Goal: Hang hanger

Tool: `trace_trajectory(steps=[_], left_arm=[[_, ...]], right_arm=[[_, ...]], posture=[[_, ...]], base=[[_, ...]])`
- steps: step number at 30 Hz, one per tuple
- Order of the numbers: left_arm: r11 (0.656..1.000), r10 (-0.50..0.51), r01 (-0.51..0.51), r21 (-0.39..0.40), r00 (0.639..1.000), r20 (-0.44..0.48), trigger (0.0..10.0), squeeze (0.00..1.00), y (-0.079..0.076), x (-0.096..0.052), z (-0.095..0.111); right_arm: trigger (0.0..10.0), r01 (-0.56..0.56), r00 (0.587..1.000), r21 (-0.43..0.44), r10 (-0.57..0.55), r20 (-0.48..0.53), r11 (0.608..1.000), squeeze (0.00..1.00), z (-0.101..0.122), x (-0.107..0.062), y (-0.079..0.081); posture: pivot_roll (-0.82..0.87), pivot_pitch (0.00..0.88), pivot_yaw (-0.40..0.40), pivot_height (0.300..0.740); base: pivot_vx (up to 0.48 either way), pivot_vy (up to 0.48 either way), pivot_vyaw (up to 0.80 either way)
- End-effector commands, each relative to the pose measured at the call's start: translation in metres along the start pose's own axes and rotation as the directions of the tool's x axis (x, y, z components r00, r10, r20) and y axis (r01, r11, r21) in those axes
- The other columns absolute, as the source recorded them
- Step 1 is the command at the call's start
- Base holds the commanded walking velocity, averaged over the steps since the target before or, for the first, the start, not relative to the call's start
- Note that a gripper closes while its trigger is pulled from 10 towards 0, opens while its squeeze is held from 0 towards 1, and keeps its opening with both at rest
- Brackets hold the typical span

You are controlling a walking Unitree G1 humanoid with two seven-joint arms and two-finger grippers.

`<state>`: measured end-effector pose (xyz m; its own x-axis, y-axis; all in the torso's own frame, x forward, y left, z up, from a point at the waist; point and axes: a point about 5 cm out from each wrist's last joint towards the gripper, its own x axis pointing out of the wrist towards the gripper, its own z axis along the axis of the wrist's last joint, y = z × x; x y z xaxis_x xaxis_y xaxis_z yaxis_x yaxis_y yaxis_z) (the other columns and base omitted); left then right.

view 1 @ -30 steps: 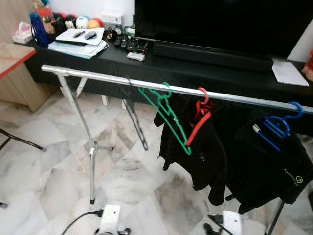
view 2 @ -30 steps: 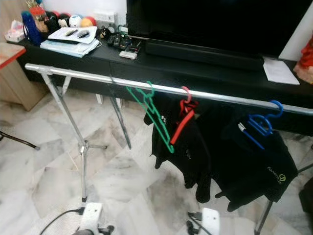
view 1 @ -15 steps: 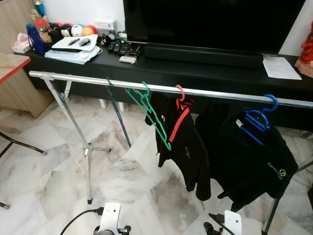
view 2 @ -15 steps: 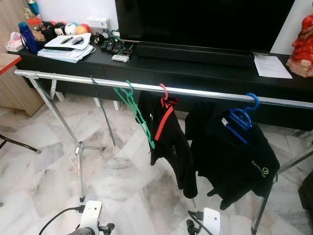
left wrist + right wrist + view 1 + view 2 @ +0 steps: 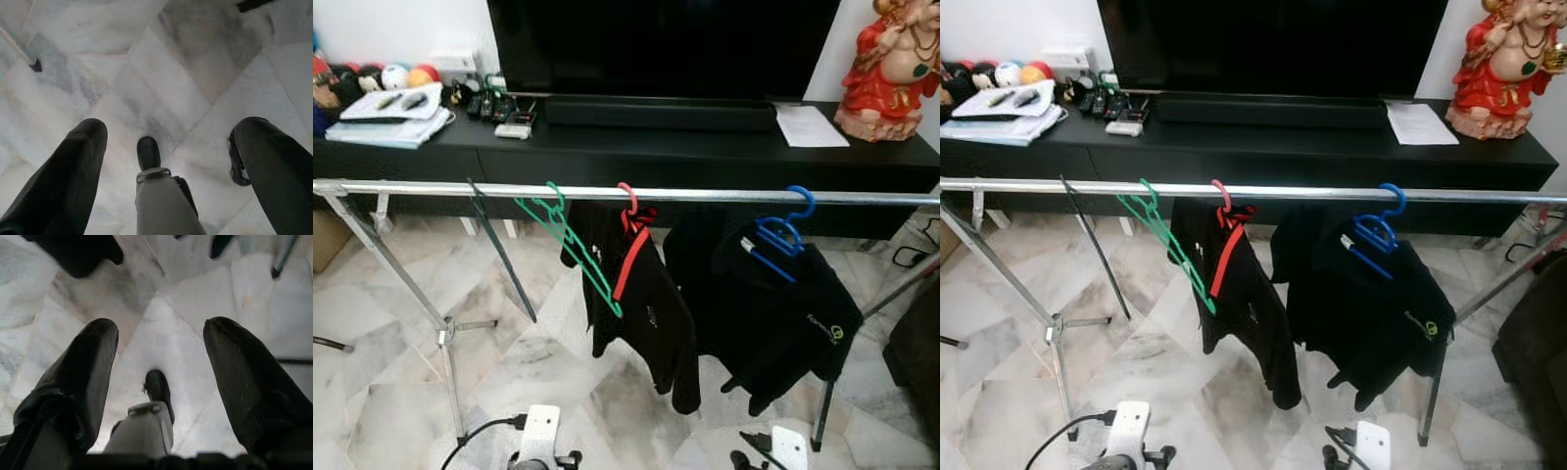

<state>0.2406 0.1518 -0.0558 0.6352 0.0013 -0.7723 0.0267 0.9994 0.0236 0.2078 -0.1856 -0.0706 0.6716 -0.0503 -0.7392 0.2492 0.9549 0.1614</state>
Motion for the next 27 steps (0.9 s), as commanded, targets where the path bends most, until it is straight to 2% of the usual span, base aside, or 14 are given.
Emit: trace_trajectory(steps=[1,8,19,27], left_arm=[[1.0,0.018,-0.018,-0.009,0.999,-0.037,10.0,0.0,0.004,-0.001,-0.011],[1.0,0.018,-0.018,-0.008,0.999,-0.033,10.0,0.0,0.004,-0.001,-0.011],[1.0,0.017,-0.017,-0.006,0.999,-0.035,10.0,0.0,0.003,-0.001,-0.011],[1.0,0.016,-0.016,-0.001,0.999,-0.035,10.0,0.0,0.002,-0.001,-0.011]], right_arm=[[10.0,-0.009,1.0,0.015,0.009,-0.001,1.0,0.0,-0.001,0.0,0.004],[10.0,-0.012,1.0,0.021,0.012,0.015,1.0,0.0,0.003,0.001,0.006],[10.0,0.003,0.999,0.033,-0.004,0.042,0.999,0.0,0.01,0.002,0.005],[10.0,-0.008,0.998,0.025,0.007,0.06,1.0,0.0,0.017,0.003,0.007]], posture=[[0.07,0.148,-0.011,0.74],[0.07,0.146,-0.013,0.74],[0.07,0.145,-0.022,0.74],[0.07,0.15,-0.027,0.74]], base=[[0.311,0.0,0.0],[0.299,0.0,0.0],[0.0,0.0,0.0],[0.0,-0.39,0.0]])
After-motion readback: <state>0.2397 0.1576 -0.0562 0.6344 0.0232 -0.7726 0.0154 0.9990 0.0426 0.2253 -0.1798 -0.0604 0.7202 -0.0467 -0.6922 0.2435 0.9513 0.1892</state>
